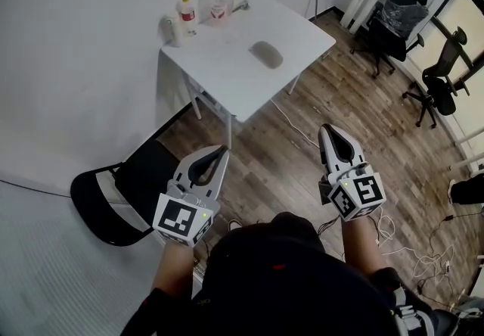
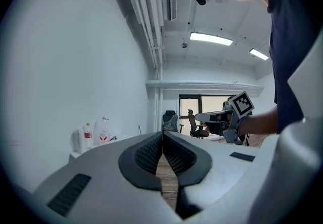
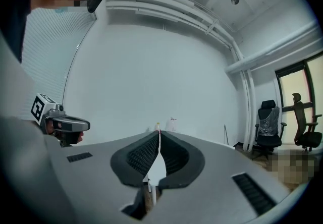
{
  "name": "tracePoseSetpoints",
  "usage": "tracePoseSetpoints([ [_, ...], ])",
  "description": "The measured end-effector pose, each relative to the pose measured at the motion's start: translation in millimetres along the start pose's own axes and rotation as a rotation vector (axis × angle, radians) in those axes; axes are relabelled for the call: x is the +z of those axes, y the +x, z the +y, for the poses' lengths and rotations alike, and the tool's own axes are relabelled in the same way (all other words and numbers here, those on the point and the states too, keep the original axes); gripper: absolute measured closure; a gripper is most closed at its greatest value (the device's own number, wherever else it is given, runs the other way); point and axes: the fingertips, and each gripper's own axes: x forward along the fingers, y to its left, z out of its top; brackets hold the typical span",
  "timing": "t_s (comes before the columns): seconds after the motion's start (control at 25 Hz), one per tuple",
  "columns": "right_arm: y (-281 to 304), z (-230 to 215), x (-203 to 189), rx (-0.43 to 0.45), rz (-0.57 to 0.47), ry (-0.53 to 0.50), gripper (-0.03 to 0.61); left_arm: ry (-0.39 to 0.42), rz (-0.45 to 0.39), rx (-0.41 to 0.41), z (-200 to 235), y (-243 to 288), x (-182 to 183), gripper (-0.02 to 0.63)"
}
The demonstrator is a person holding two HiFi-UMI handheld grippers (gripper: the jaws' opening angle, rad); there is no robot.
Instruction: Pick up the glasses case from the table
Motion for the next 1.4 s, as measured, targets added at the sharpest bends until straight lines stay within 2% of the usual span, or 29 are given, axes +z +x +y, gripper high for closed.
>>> tracePoseSetpoints([
  [0.16,6.9,10.3,-7.9,0.003,0.018,-0.010,0.557,-0.017,-0.004,-0.015,14.2,0.7,-4.1,0.591],
  [0.32,24.5,7.0,-10.8,-0.005,0.018,0.054,0.557,-0.028,-0.005,-0.035,23.9,6.0,-3.6,0.591],
  [0.56,57.0,1.7,-15.2,0.043,0.018,0.045,0.557,-0.033,0.009,-0.019,35.5,30.9,-12.4,0.591],
  [0.68,71.1,-16.2,-12.5,0.044,0.006,0.034,0.557,-0.012,0.016,-0.023,42.2,55.1,-9.3,0.591],
  [0.92,113.5,-66.4,-5.4,0.075,-0.014,0.057,0.557,-0.020,-0.006,0.027,69.5,106.0,7.7,0.591],
  [1.4,200.7,-175.9,-13.4,0.142,0.007,0.061,0.555,-0.055,0.027,0.121,97.4,220.0,13.4,0.591],
])
